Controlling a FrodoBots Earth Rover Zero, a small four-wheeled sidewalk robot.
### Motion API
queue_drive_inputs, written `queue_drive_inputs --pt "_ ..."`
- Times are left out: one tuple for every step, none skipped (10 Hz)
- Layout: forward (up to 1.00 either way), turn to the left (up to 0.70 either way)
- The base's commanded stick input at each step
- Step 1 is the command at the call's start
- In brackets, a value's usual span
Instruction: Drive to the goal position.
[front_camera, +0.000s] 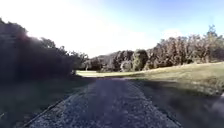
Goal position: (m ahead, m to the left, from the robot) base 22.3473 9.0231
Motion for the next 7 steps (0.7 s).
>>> queue_drive_inputs --pt "0.50 0.04" --pt "0.50 0.03" --pt "0.50 0.03" --pt "0.50 0.03" --pt "0.50 0.03" --pt "0.50 0.03" --pt "0.50 0.03"
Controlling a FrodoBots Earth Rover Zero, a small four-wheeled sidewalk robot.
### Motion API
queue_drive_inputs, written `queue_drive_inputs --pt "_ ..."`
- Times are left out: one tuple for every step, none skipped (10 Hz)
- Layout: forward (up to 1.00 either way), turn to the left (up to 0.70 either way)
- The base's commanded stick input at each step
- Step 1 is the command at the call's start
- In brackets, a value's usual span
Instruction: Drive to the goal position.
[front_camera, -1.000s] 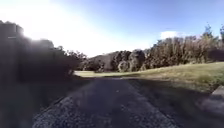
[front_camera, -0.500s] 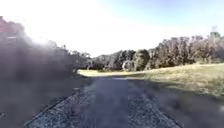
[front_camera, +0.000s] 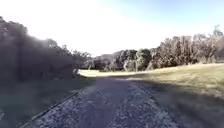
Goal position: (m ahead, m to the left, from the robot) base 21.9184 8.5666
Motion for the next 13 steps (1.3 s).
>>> queue_drive_inputs --pt "0.50 0.03" --pt "0.50 0.03" --pt "0.50 0.03" --pt "0.50 0.03" --pt "0.50 0.03" --pt "0.50 0.03" --pt "0.50 0.03" --pt "0.50 0.03" --pt "0.50 0.03" --pt "0.50 0.03" --pt "0.50 0.03" --pt "0.50 0.03" --pt "0.50 0.03"
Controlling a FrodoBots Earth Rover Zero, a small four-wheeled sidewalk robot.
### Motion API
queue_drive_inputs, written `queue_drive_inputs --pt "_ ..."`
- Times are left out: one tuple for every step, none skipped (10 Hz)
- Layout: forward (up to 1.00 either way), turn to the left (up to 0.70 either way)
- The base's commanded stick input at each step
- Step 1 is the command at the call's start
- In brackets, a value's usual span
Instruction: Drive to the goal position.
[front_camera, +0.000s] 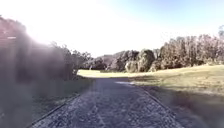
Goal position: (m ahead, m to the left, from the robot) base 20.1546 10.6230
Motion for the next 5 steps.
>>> queue_drive_inputs --pt "0.50 0.03" --pt "0.50 0.03" --pt "0.50 0.03" --pt "0.50 0.03" --pt "0.50 0.03"
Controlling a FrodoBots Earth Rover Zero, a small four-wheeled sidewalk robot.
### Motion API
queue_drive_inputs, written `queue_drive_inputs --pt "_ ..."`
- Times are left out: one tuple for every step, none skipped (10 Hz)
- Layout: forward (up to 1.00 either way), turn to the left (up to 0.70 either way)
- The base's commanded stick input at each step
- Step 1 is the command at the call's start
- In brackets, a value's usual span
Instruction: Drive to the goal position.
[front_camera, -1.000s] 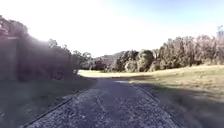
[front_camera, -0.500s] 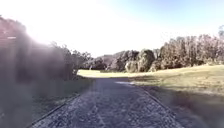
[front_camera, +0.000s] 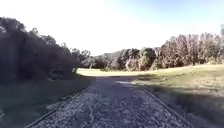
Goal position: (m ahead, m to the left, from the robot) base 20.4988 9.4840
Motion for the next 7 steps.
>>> queue_drive_inputs --pt "0.50 0.03" --pt "0.50 0.03" --pt "0.50 0.03" --pt "0.50 0.03" --pt "0.50 0.03" --pt "0.50 0.03" --pt "0.50 0.03"
